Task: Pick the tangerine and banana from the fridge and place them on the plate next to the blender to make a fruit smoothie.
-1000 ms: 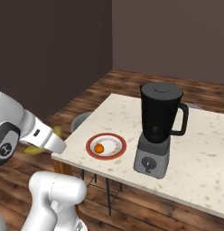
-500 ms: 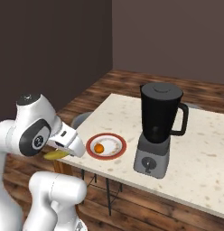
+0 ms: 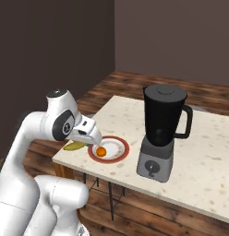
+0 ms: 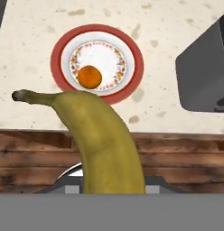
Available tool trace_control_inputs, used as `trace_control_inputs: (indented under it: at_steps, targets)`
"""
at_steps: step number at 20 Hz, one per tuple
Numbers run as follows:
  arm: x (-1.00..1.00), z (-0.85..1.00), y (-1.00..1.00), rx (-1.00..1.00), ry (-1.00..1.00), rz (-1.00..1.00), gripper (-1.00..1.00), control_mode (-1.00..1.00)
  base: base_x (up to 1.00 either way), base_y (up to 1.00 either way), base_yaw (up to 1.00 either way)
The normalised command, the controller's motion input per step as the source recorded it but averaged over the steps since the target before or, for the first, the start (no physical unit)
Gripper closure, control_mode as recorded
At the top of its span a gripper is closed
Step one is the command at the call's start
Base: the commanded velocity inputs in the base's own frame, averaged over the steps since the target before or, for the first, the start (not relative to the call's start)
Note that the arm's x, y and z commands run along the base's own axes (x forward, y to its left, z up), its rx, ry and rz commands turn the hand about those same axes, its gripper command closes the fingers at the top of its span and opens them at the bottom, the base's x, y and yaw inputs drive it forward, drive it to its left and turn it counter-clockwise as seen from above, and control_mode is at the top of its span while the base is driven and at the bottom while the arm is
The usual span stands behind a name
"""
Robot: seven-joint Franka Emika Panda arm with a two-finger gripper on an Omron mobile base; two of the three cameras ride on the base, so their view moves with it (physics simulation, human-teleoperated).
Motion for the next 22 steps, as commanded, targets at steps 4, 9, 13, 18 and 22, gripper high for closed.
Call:
trace_control_inputs:
  at_steps: [4,9,13,18,22]
  targets:
    - [0.53,-0.4,-0.2,0.0,0.0,0.11,1.0,-1.0,0.0,0.0,0.0]
    - [0.44,-0.52,-0.18,0.0,0.0,0.07,1.0,-1.0,0.0,0.0,0.0]
    - [0.5,-0.53,-0.19,0.0,0.0,0.07,1.0,-1.0,0.0,0.0,0.0]
    - [0.53,-0.36,-0.2,0.0,0.0,0.04,1.0,-1.0,0.0,0.0,0.0]
    - [0.37,-0.27,-0.33,0.0,0.0,0.03,1.0,-1.0,0.0,0.0,0.0]
